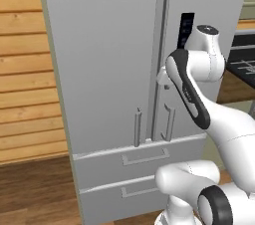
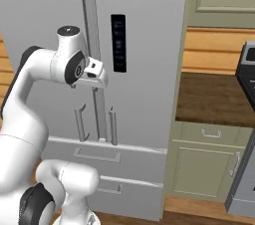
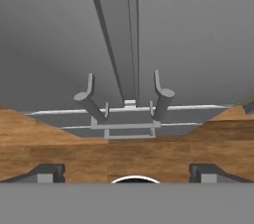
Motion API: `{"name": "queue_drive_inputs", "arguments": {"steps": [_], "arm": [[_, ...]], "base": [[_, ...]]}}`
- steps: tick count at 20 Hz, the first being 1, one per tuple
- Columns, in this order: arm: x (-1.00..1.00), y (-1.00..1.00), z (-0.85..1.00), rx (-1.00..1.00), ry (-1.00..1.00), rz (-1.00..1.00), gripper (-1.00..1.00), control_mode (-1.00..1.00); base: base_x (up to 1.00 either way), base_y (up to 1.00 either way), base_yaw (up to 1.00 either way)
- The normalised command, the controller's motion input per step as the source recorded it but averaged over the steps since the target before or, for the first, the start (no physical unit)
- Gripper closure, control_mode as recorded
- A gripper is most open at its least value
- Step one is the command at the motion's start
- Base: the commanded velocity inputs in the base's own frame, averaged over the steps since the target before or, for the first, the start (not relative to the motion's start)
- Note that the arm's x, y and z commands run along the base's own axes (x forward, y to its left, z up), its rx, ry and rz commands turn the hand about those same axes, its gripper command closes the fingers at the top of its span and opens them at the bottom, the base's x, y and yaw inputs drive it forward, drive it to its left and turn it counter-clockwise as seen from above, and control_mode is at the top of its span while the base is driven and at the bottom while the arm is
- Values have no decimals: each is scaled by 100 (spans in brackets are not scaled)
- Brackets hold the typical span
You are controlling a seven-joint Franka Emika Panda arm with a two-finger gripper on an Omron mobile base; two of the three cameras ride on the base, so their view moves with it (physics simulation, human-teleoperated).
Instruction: Take the strawberry from the fridge and place it on top of the pancake, located on the dining counter.
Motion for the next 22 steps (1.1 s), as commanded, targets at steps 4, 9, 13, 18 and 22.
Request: {"name": "queue_drive_inputs", "arguments": {"steps": [4,9,13,18,22], "arm": [[-18,0,-60,-8,5,0,-100,-100],[-3,-22,-100,-13,12,0,-100,-100],[20,-55,-67,0,0,2,-100,-100],[53,-23,-46,0,0,9,-100,-100],[83,-19,-14,5,3,13,-100,-100]], "base": [[-6,0,0],[0,0,0],[0,0,0],[0,0,0],[0,0,0]]}}
